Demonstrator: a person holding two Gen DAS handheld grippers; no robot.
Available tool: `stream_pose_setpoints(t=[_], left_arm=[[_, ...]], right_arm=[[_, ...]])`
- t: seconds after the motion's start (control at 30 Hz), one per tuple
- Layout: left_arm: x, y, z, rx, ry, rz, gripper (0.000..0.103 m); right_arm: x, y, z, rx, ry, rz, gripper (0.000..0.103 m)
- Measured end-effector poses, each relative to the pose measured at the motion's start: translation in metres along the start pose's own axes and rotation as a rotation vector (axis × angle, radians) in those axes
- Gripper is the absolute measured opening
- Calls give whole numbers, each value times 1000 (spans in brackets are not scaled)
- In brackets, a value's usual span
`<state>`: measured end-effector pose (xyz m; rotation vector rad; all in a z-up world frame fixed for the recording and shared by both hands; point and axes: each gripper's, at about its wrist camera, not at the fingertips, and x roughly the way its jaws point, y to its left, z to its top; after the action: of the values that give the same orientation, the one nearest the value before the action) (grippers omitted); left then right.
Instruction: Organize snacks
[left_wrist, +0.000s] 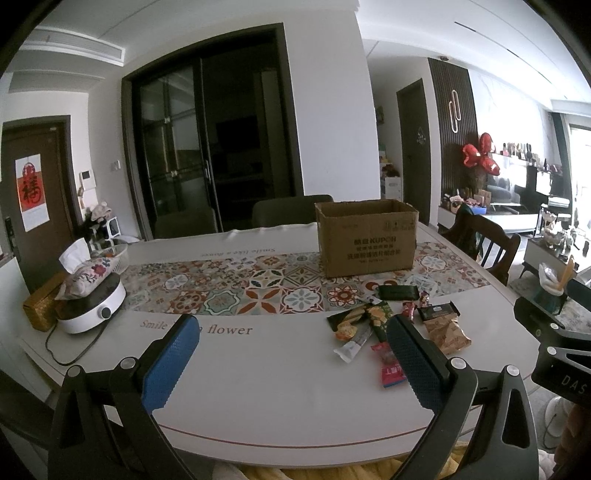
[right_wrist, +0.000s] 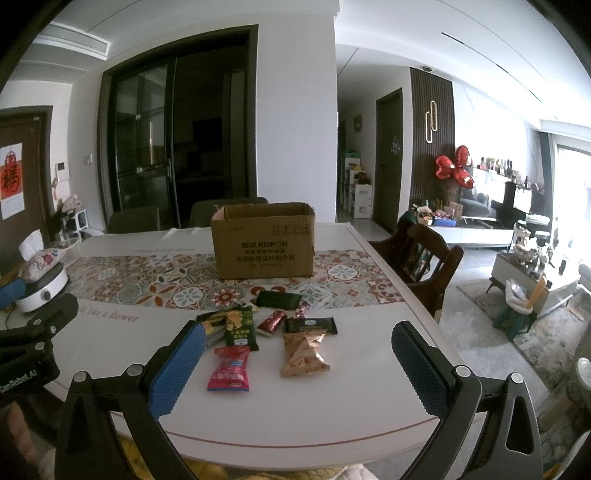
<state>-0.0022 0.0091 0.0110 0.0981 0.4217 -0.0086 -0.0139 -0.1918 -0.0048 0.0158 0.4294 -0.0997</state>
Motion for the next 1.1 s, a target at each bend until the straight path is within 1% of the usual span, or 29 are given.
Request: stream_pose_setpoints(t=[0.37, 0.47, 0.67, 0.93, 1.1], left_arm=[[-1, -2, -2, 1, -3, -1, 103], [-1, -1, 3, 11, -4, -5, 103], [9, -10, 8, 39, 9, -36, 103], [36, -33, 8, 84, 48, -79, 102], [62, -45, 9, 105, 101, -112, 97]], right_arm=[[2, 1, -3, 0, 0, 1, 102], [1, -2, 0, 1, 1, 3, 102], [4, -7, 4, 14, 24, 17, 102], [33, -11, 2, 10, 78, 30, 102], [61, -12, -2, -16, 125, 38, 102]])
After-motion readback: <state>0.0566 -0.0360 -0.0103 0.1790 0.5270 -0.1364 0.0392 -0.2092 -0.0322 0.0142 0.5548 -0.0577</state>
